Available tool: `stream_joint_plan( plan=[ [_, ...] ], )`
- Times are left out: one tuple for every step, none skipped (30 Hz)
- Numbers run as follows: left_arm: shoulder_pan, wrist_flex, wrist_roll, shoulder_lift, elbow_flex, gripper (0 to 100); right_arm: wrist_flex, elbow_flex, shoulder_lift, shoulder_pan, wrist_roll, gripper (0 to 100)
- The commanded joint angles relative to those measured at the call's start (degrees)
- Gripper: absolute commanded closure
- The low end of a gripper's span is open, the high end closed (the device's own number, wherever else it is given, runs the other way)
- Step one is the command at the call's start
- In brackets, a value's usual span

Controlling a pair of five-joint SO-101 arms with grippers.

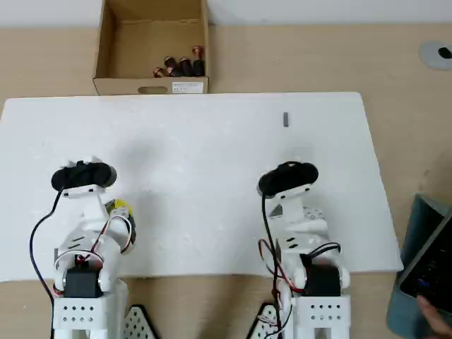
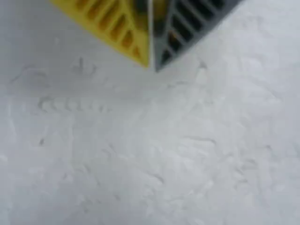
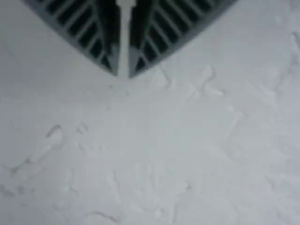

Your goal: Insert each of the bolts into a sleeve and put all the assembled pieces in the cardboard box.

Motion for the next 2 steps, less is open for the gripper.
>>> stream_joint_plan(
  plan=[
    [-0.44, -0.09, 0.26, -0.48, -0.26, 100, 0.18, 0.13, -6.37, 0.57, -0.44, 98.8],
    [-0.44, -0.09, 0.26, -0.48, -0.26, 100, 0.18, 0.13, -6.37, 0.57, -0.44, 98.8]
  ],
)
